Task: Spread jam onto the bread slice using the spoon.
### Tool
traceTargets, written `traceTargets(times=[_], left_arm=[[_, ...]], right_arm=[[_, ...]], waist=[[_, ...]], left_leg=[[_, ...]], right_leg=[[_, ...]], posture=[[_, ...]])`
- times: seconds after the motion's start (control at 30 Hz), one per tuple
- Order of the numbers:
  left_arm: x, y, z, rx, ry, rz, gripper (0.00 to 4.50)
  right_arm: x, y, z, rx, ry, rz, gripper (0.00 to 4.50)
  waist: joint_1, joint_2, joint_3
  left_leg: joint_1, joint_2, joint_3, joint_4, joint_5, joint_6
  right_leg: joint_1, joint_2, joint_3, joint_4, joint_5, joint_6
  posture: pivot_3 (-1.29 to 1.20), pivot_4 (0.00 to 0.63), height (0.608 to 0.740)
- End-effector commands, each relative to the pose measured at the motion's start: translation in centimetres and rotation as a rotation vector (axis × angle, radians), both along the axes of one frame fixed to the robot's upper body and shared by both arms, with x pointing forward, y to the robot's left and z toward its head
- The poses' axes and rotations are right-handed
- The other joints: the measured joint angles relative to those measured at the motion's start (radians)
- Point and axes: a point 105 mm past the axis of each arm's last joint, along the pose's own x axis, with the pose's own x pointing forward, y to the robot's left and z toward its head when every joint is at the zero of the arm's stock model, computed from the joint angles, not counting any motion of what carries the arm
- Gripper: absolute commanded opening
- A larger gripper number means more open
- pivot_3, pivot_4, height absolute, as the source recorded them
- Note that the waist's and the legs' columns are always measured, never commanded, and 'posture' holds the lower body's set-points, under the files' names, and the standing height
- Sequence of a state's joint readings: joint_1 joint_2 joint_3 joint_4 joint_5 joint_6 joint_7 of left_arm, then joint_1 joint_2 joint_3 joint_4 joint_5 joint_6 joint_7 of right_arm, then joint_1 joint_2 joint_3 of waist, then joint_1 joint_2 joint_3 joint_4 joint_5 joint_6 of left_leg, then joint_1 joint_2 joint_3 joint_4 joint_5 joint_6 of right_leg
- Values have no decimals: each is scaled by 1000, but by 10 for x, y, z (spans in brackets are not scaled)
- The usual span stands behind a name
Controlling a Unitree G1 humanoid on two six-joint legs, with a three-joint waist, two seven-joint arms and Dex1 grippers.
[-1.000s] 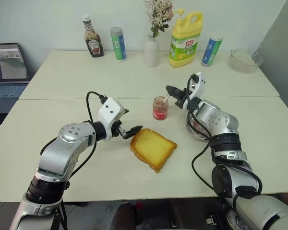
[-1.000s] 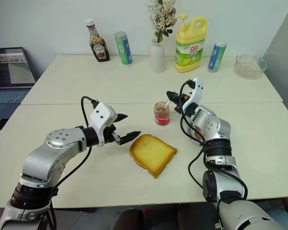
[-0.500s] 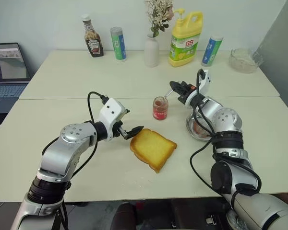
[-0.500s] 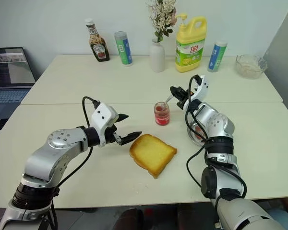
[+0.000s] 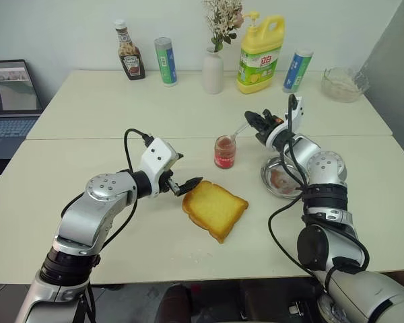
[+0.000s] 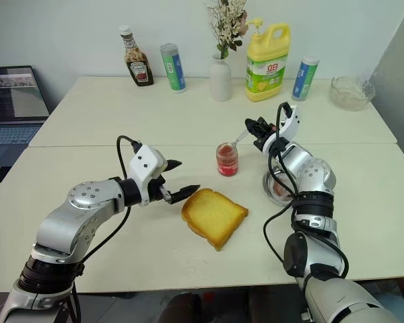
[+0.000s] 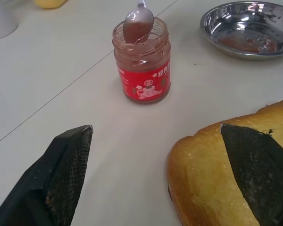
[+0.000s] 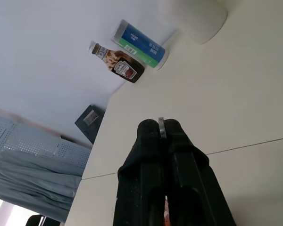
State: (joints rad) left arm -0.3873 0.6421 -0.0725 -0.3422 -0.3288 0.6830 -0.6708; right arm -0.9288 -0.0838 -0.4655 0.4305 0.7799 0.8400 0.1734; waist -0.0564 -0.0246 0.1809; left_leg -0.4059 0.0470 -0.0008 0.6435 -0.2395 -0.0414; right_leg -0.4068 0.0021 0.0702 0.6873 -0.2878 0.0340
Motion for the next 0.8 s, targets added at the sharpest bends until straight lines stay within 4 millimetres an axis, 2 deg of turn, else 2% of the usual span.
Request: traceTargets(times=[0.03,0.23,0.47,0.63,0.8], left_arm=[[1,-2,14,-13,-62,-16,4500],[0,-3,21,-48,-87,-27,4500],[-1,-4,25,-72,-105,-55,4500],[-7,-2,26,-55,-105,-113,4500],[-21,18,19,-2,-78,-142,4500]], right_arm=[[-4,-2,33,54,-89,5,29],[-6,-11,35,97,-73,-15,29],[-11,-13,27,121,-48,-21,29],[-20,-5,42,153,-89,14,29],[-46,11,60,145,-162,126,29]], waist=[[0,0,0],[0,0,0],[0,0,0],[1,0,0],[-1,0,0]], left_leg=[[0,0,0,0,0,0],[-1,0,0,0,0,0],[-2,0,-1,0,0,0],[-3,0,-1,-1,0,0],[-5,1,0,-2,0,0]], right_leg=[[0,0,0,0,0,0],[0,0,0,-1,0,0],[0,0,-1,-3,0,0],[-1,0,-1,-5,0,0],[-3,0,-1,-5,0,0]], posture=[[0,150,740],[0,150,740],[0,150,740],[0,150,740],[0,150,740]])
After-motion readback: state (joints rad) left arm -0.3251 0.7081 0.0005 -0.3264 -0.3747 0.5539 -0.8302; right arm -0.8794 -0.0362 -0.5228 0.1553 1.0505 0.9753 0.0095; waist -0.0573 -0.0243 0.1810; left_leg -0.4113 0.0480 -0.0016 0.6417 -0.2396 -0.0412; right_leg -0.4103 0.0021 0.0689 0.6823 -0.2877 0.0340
